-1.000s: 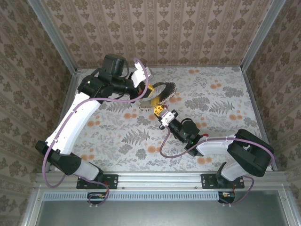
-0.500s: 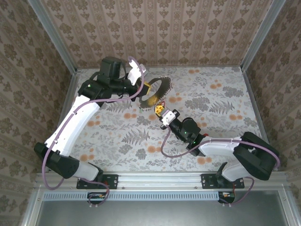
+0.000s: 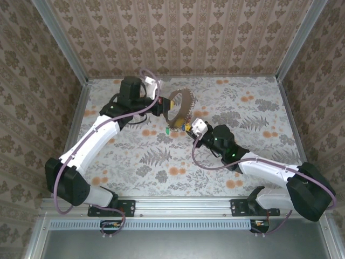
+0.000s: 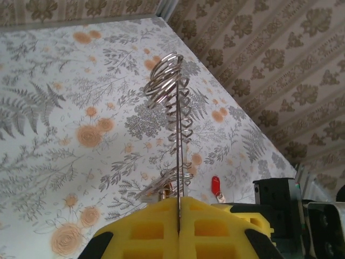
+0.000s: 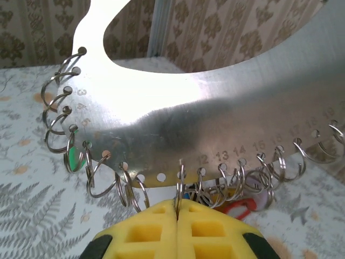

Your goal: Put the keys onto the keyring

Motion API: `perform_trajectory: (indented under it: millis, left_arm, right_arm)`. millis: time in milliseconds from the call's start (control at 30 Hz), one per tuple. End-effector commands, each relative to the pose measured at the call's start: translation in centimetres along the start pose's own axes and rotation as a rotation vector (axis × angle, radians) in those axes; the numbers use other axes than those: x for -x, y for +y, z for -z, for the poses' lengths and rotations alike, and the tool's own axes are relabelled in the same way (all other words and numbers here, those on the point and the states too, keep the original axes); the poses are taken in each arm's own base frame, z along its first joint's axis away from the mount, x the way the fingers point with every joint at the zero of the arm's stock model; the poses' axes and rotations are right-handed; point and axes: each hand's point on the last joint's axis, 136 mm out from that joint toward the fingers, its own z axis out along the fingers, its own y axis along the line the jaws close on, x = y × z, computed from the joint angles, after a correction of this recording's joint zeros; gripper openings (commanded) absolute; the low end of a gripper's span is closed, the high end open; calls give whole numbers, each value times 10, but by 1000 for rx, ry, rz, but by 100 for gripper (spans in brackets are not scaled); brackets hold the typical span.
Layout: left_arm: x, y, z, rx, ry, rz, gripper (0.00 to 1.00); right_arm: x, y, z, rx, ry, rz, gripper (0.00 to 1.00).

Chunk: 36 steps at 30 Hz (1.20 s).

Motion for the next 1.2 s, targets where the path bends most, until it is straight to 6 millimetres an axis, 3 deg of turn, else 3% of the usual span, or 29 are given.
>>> perform_trajectory:
  millis: [0,233,467,533,733,933,1167]
  left_arm:
    - [10,5,-5,-34,-96,123,4]
    - [-28,38,-36,-47,-68,316,15]
    - [-64,62,-59,-37,-21,413,18]
    - [-75,70,-64,-26,-9,438,26]
    - [-112,91,-82,1,43,511,32]
    - [-149,111,-85,69,67,554,39]
    - [-153,113,-73,94,45,512,44]
  right_arm:
    - [15,10,7,142,-1,-66,0]
    - [-11,7,5,249,106,-113,0]
    - [-41,6,-2,302,219,-141,0]
    - [-52,6,-5,299,260,-145,0]
    - [-80,5,-10,287,384,-156,0]
    - [-92,-6,-15,237,469,-149,0]
    - [-98,-25,-18,89,504,-8,0]
